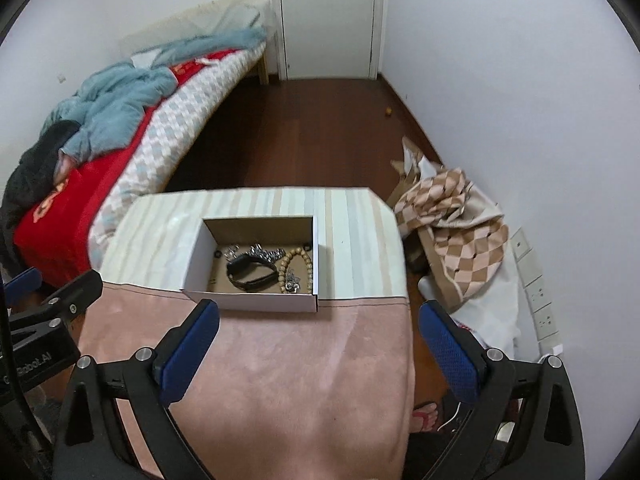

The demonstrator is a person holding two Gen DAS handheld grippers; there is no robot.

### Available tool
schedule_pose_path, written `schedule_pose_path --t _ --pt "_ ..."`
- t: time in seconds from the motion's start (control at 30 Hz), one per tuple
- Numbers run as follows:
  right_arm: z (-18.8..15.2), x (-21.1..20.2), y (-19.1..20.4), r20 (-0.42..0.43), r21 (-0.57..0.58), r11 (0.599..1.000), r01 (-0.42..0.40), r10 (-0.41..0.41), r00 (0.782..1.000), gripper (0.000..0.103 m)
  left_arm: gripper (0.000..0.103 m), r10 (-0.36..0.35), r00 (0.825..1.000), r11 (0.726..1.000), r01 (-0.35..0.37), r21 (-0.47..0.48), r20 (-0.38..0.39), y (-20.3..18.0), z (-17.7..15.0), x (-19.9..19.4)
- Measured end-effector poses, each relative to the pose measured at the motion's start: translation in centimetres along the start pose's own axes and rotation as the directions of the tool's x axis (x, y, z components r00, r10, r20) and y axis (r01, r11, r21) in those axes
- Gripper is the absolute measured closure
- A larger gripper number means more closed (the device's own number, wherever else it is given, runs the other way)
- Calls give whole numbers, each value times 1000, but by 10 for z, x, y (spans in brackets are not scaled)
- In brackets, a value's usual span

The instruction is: Organize jewelry

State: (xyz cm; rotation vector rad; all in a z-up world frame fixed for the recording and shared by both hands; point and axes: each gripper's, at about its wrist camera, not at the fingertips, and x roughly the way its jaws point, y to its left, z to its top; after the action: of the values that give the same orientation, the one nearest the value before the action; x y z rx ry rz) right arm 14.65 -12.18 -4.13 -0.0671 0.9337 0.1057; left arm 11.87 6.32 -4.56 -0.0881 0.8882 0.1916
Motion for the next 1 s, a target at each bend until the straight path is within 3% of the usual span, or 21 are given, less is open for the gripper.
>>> schedule_pose_path --t 0.27,0.57,0.77,1.0 --pt "-9 -95 1 117 0 1000 -4 4 993 1 1 -5 997 1000 5 -2 76 9 -6 -66" --pt "-18 -154 2 170 1 1000 -8 8 985 0 1 -33 996 999 33 -3 81 11 -14 -104" --pt "-24 -162 -5 147 18 1000 -14 11 989 0 1 -31 997 999 30 14 67 6 -14 -104" --pt "-10 -143 -7 130 20 1000 11 -13 991 0 1 -45 998 999 45 8 44 4 -5 -90"
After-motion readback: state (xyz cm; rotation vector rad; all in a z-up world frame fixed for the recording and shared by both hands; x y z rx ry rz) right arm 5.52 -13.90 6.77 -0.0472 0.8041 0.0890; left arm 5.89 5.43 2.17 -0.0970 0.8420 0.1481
